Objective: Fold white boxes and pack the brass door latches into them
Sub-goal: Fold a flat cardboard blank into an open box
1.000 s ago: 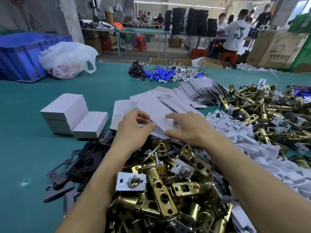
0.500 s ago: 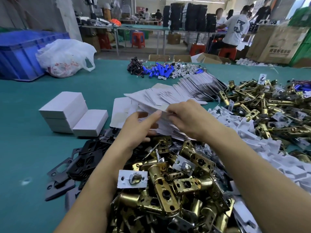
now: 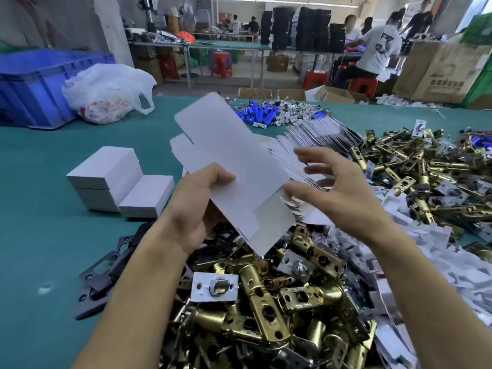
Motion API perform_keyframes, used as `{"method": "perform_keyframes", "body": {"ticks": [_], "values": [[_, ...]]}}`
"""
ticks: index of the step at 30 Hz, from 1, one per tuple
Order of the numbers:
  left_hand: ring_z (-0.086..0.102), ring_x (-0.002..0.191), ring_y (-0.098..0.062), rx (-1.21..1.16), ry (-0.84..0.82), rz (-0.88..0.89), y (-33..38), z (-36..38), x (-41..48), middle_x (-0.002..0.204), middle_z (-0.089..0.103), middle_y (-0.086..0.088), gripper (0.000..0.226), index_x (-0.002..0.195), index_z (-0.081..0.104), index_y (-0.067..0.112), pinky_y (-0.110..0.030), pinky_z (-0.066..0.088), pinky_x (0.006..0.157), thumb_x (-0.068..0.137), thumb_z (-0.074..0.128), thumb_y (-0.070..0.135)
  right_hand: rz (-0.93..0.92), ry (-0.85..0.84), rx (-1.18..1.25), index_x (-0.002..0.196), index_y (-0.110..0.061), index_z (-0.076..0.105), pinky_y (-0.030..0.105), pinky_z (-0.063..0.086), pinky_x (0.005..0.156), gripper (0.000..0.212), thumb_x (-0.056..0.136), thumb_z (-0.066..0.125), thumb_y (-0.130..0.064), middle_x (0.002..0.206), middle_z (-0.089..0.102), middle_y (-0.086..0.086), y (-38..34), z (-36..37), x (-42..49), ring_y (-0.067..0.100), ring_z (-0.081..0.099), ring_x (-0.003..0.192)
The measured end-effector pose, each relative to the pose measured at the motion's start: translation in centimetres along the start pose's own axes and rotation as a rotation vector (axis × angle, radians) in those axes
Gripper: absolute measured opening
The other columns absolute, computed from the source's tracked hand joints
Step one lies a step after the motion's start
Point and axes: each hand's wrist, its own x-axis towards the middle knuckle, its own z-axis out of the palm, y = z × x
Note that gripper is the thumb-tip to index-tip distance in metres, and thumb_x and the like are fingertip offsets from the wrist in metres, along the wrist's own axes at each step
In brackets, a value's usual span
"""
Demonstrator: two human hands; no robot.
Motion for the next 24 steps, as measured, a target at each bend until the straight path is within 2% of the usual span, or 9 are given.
{"method": "perform_keyframes", "body": {"ticks": [4,6,9,13,16,18,19,22,24], "values": [[0.067,0.056,-0.015,-0.176,-0.042,-0.001,1.0,1.0,-0.7,0.070,0.072,0.000,0.032,0.070,0.073,0.015,-0.022,0.052,0.045,0.092,0.050,0.011,0.036,-0.199,0.415,0.122,-0.028,0.065,0.029,0.059,0.075,0.057,0.071,0.082,-0.010,0.099,0.072,-0.002,-1.3,-0.9,-1.0,0.015,0.070,0.086],[0.065,0.054,-0.015,-0.143,-0.057,-0.020,0.9,1.2,-0.9,0.070,0.070,-0.001,0.024,0.080,0.068,0.014,-0.022,0.050,0.044,0.093,0.049,0.010,0.076,-0.224,0.449,0.119,-0.027,0.066,0.032,0.058,0.069,0.057,0.072,0.081,0.000,0.091,0.072,0.004,-1.9,-0.4,-1.8,0.020,0.068,0.078],[0.063,0.054,-0.015,-0.088,-0.152,-0.022,0.8,1.2,-1.2,0.071,0.070,-0.002,0.034,0.069,0.075,0.014,-0.022,0.051,0.045,0.088,0.048,0.009,0.187,-0.184,0.513,0.116,-0.022,0.064,0.036,0.056,0.059,0.050,0.078,0.071,0.010,0.085,0.071,0.017,-2.6,0.4,-2.3,0.029,0.064,0.071],[0.072,0.089,-0.024,-0.220,-0.308,0.004,1.4,1.3,-1.7,0.101,0.076,-0.008,0.027,0.087,0.081,0.017,-0.033,0.060,0.077,0.076,0.059,0.026,0.352,-0.221,0.694,0.120,-0.016,0.054,0.018,0.039,0.034,0.049,0.080,0.065,0.011,0.065,0.059,0.006,-3.1,0.6,-2.6,0.014,0.049,0.048],[0.073,0.087,-0.022,-0.322,-0.361,0.035,1.4,1.4,-2.1,0.092,0.076,-0.005,0.037,0.084,0.082,0.016,-0.033,0.060,0.076,0.081,0.054,0.040,0.384,-0.281,0.738,0.121,-0.016,0.051,0.017,0.036,0.033,0.055,0.076,0.067,0.011,0.062,0.063,0.008,-3.6,1.2,-3.2,0.011,0.048,0.042],[0.072,0.087,-0.021,-0.344,-0.364,0.042,1.3,1.6,-2.3,0.091,0.076,-0.004,0.044,0.084,0.082,0.016,-0.031,0.059,0.074,0.082,0.050,0.046,0.360,-0.272,0.694,0.120,-0.020,0.049,0.019,0.039,0.035,0.057,0.076,0.070,0.009,0.081,0.072,0.021,-3.8,1.7,-3.5,0.015,0.053,0.047],[0.070,0.092,-0.024,-0.348,-0.357,0.027,1.2,1.6,-2.3,0.096,0.075,-0.007,0.046,0.088,0.082,0.014,-0.034,0.059,0.077,0.081,0.051,0.048,0.310,-0.253,0.619,0.119,-0.023,0.048,0.021,0.043,0.038,0.056,0.078,0.073,0.006,0.088,0.074,0.018,-3.8,2.1,-3.7,0.015,0.059,0.050],[0.060,0.104,-0.033,-0.324,-0.334,-0.054,1.4,1.5,-2.3,0.114,0.065,-0.014,0.053,0.104,0.076,0.009,-0.046,0.054,0.089,0.078,0.057,0.052,0.072,-0.150,0.154,0.119,-0.040,0.051,0.017,0.052,0.058,0.066,0.067,0.089,-0.023,0.087,0.072,-0.022,-3.4,3.0,-4.2,0.003,0.068,0.065],[0.063,0.095,-0.033,-0.282,-0.302,-0.101,1.7,1.5,-2.2,0.109,0.065,-0.015,0.051,0.098,0.077,0.010,-0.046,0.055,0.084,0.077,0.058,0.052,-0.063,-0.101,-0.120,0.125,-0.047,0.048,0.012,0.047,0.065,0.078,0.058,0.088,-0.047,0.090,0.062,-0.031,-3.0,3.5,-4.3,-0.010,0.059,0.078]]}}
